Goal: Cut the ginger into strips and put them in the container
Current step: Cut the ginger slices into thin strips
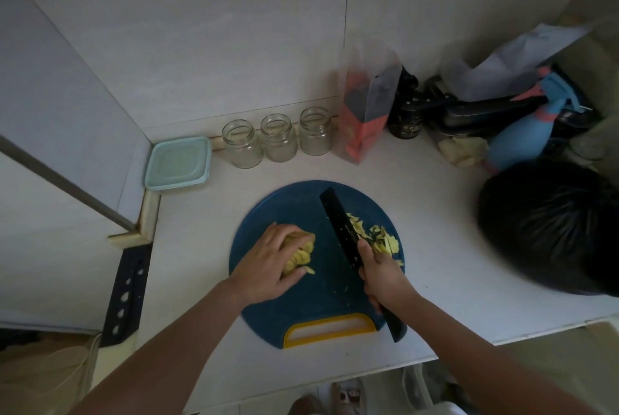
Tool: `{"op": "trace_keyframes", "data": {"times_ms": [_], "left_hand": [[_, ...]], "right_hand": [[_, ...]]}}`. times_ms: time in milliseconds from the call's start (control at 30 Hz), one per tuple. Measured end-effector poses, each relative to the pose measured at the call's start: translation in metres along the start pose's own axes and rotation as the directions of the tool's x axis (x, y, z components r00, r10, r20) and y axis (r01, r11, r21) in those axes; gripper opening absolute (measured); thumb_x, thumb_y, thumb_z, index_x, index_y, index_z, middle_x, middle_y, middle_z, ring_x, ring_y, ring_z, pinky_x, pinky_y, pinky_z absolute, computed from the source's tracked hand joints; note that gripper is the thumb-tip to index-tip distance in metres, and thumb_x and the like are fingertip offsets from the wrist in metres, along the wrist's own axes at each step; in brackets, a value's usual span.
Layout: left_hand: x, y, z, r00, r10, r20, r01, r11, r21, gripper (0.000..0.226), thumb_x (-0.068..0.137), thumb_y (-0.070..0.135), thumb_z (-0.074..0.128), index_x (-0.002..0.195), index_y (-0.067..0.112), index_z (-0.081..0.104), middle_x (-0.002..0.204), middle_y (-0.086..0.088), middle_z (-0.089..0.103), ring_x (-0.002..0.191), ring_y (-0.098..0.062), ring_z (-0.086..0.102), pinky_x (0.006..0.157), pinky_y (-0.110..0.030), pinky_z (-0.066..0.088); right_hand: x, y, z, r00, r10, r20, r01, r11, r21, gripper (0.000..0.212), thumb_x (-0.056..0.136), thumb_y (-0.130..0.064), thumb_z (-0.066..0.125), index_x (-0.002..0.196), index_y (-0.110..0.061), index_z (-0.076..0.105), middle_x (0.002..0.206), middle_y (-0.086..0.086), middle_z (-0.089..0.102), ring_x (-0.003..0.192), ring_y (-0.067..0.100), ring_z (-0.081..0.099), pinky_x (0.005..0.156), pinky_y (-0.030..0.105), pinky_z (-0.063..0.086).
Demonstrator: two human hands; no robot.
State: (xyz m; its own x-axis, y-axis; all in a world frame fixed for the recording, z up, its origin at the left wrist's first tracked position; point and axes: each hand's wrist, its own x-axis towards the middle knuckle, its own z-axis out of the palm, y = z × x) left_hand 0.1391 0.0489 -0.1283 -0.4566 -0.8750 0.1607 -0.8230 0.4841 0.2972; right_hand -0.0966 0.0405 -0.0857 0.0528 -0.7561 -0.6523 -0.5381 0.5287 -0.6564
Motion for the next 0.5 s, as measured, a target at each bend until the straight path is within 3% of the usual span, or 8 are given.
{"op": "trace_keyframes", "data": {"times_ms": [167, 300, 400, 500], "left_hand": [[0.001, -0.010, 0.003, 0.997, 0.039, 0.066, -0.040, 0.999, 0.005, 0.056, 0.093, 0.043, 0.043, 0.144, 0.024, 0.033, 0.152, -0.006, 0.025, 0.140, -0.022, 0.022, 0.117, -0.041, 0.015], [0.002, -0.005, 0.007, 0.999, -0.005, 0.034, 0.007, 0.999, -0.048, 0.051, 0.091, 0.037, 0.044, 0.140, 0.023, 0.038, 0.140, -0.006, 0.038, 0.126, -0.021, 0.038, 0.106, -0.035, 0.036], [0.001, 0.001, 0.009, 0.998, -0.058, -0.022, 0.057, 0.997, -0.050, 0.048, 0.089, 0.034, 0.045, 0.135, 0.021, 0.044, 0.131, -0.006, 0.044, 0.118, -0.020, 0.043, 0.100, -0.033, 0.040], [-0.007, 0.005, 0.012, 0.973, -0.194, -0.122, 0.192, 0.981, -0.028, 0.047, 0.088, 0.033, 0.045, 0.132, 0.017, 0.048, 0.126, -0.008, 0.047, 0.116, -0.024, 0.044, 0.101, -0.042, 0.041]], "right_hand": [[0.000, 0.001, 0.000, 1.000, -0.017, 0.008, 0.017, 1.000, 0.010, 0.053, 0.097, -0.058, 0.021, 0.083, -0.014, 0.045, 0.064, 0.008, 0.046, 0.041, 0.014, 0.042, 0.038, 0.022, 0.039], [-0.003, 0.000, 0.000, 0.999, -0.043, -0.003, 0.043, 0.999, 0.030, 0.050, 0.098, -0.056, 0.023, 0.082, -0.015, 0.046, 0.064, 0.007, 0.046, 0.042, 0.013, 0.042, 0.040, 0.023, 0.038], [-0.006, 0.002, -0.001, 0.999, -0.051, 0.000, 0.051, 0.998, 0.030, 0.051, 0.098, -0.056, 0.023, 0.081, -0.014, 0.047, 0.062, 0.006, 0.046, 0.043, 0.013, 0.042, 0.040, 0.023, 0.038], [-0.007, 0.004, -0.002, 0.998, -0.061, 0.008, 0.061, 0.998, 0.020, 0.053, 0.097, -0.057, 0.023, 0.080, -0.013, 0.047, 0.061, 0.006, 0.045, 0.042, 0.013, 0.042, 0.040, 0.022, 0.039]]}}
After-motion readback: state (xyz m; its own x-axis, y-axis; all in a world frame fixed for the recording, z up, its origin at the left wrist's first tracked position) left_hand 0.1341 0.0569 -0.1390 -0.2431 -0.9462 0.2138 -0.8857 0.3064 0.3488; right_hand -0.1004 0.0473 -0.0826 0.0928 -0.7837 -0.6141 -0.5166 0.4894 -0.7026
